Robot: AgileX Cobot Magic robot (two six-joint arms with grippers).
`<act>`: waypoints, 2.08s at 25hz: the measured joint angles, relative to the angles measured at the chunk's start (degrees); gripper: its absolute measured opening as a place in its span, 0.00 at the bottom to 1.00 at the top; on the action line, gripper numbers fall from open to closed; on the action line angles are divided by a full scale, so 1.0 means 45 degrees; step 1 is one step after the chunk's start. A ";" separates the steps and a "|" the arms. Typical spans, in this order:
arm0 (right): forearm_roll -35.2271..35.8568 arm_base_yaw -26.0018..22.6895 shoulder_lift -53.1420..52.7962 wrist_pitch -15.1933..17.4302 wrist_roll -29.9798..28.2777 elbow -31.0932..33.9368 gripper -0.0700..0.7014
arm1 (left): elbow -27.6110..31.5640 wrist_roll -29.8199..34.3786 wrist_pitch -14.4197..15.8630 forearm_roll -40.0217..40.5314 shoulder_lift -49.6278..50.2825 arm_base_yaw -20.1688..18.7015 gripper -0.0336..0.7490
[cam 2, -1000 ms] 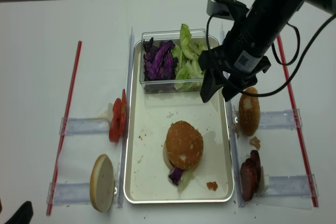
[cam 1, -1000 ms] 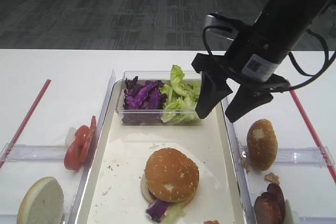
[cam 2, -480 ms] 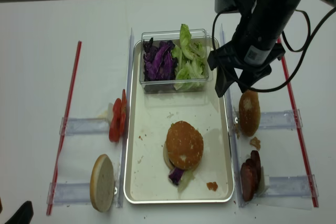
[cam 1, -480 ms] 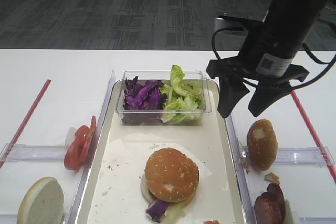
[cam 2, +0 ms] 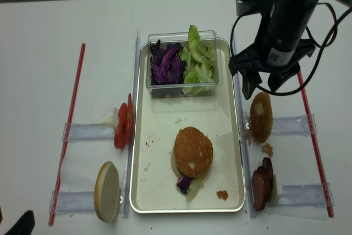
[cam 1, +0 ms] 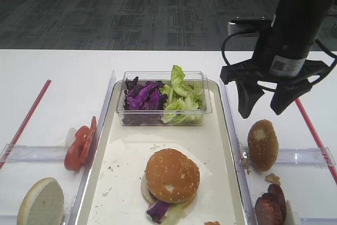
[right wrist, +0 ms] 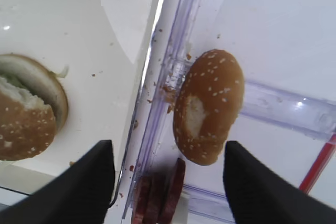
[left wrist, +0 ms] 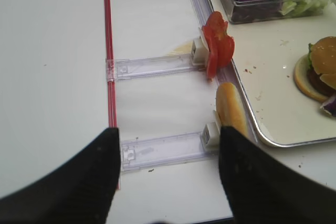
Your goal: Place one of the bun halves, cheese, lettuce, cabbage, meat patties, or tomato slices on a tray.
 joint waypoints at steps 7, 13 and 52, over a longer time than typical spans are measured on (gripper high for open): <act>-0.0291 0.0000 0.0000 0.0000 0.0146 0.0000 0.70 | 0.0000 0.0000 0.0000 0.0000 0.0000 0.0000 0.55; -0.0311 -0.0060 0.0000 0.0000 -0.0227 0.0000 0.70 | 0.0000 0.0000 0.0000 0.0000 0.0000 0.0000 0.55; -0.1444 -0.3790 -0.1034 0.0032 -0.0974 0.0000 0.70 | 0.0000 0.0000 0.0000 0.0000 0.0000 0.0000 0.55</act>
